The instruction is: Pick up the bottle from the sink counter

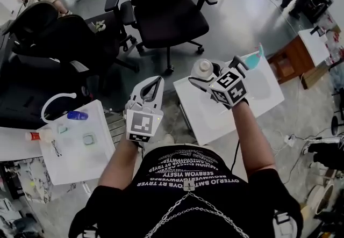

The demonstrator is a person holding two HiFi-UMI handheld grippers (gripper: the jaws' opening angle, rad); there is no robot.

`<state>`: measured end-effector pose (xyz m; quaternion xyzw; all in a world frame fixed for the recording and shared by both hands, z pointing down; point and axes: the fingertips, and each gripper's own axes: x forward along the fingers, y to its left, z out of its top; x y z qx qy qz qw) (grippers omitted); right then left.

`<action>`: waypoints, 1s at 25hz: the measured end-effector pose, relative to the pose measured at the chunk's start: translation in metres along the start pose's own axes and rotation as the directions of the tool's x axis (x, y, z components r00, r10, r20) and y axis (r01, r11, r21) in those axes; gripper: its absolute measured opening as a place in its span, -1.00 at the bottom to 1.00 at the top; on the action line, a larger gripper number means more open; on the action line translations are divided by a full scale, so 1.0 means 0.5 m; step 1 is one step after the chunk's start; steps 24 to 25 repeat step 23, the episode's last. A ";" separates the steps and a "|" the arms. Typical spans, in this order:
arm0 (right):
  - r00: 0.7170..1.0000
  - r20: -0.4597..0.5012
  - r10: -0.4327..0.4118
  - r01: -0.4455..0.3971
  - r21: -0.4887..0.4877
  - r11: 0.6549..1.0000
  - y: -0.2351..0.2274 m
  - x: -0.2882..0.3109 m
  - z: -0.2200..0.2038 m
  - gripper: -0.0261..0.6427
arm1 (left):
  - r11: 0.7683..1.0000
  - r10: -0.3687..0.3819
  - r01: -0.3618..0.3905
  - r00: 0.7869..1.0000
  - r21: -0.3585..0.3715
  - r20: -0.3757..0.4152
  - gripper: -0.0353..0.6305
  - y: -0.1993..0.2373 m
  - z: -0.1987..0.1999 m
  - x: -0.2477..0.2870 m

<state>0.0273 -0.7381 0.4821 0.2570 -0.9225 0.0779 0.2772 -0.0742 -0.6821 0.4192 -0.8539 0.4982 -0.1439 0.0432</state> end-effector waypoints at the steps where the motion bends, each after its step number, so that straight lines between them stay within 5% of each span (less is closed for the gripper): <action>1: 1.000 0.004 -0.001 0.001 0.001 1.000 -0.001 -0.004 0.007 0.07 | 1.000 0.001 -0.001 1.000 -0.001 0.001 -0.88 0.002 0.002 -0.001; 25: 1.000 0.020 -0.005 0.004 0.043 0.999 -0.034 0.063 -0.010 0.07 | 0.998 -0.055 0.056 0.998 0.022 -0.029 -0.88 0.031 -0.026 0.047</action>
